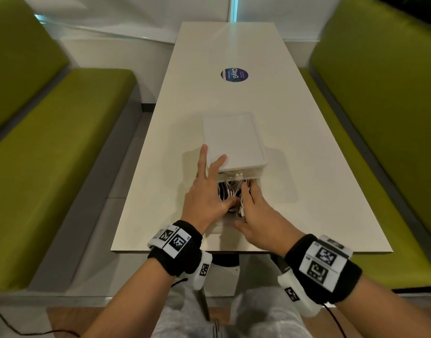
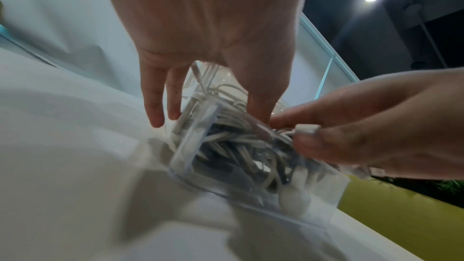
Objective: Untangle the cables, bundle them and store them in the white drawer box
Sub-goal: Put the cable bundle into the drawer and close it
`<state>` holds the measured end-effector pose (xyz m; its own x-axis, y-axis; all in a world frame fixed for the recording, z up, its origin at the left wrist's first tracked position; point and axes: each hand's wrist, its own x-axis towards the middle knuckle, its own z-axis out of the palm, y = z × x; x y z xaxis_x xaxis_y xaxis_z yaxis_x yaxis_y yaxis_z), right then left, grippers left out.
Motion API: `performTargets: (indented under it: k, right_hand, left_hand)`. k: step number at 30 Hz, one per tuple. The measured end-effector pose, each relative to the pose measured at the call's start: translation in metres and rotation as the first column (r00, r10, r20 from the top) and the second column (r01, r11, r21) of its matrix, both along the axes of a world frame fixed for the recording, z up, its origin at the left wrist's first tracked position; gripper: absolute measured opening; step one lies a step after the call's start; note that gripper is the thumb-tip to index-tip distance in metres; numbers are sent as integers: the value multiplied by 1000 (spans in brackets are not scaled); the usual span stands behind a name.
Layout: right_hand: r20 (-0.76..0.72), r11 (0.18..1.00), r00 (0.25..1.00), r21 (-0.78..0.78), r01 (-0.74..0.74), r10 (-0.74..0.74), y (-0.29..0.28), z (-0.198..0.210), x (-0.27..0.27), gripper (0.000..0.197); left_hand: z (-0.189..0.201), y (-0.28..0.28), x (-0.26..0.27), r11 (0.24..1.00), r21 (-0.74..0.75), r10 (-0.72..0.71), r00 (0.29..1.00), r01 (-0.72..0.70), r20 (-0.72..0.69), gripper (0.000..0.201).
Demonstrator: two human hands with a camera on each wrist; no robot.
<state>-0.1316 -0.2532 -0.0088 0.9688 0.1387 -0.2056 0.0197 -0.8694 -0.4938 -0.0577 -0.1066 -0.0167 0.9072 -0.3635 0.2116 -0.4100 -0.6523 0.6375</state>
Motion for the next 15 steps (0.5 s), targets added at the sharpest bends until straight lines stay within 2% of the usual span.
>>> performTargets:
  k: [2, 4, 7, 11, 13, 15]
  right_hand:
    - [53, 963, 998, -268, -6, 21, 10, -1, -7, 76]
    - [79, 918, 996, -397, -10, 45, 15, -3, -8, 78]
    - [155, 900, 984, -436, -14, 90, 10, -9, 2, 78]
    - [109, 888, 989, -459, -41, 102, 6, -12, 5, 77]
    - [140, 923, 987, -384, -21, 81, 6, -5, 0, 69]
    - [228, 936, 966, -351, -32, 118, 6, 4, -6, 51]
  left_hand:
    - [-1, -1, -1, 1000, -7, 9, 1000, -9, 23, 90]
    - [-2, -1, -2, 1000, -8, 13, 999, -13, 39, 89]
    - [-2, 0, 0, 1000, -21, -3, 997, 4, 72, 87]
    - [2, 3, 5, 1000, 6, -12, 998, 12, 61, 89]
    - [3, 3, 6, 1000, 14, -15, 998, 14, 56, 89]
    - [2, 2, 7, 1000, 18, -7, 999, 6, 51, 87]
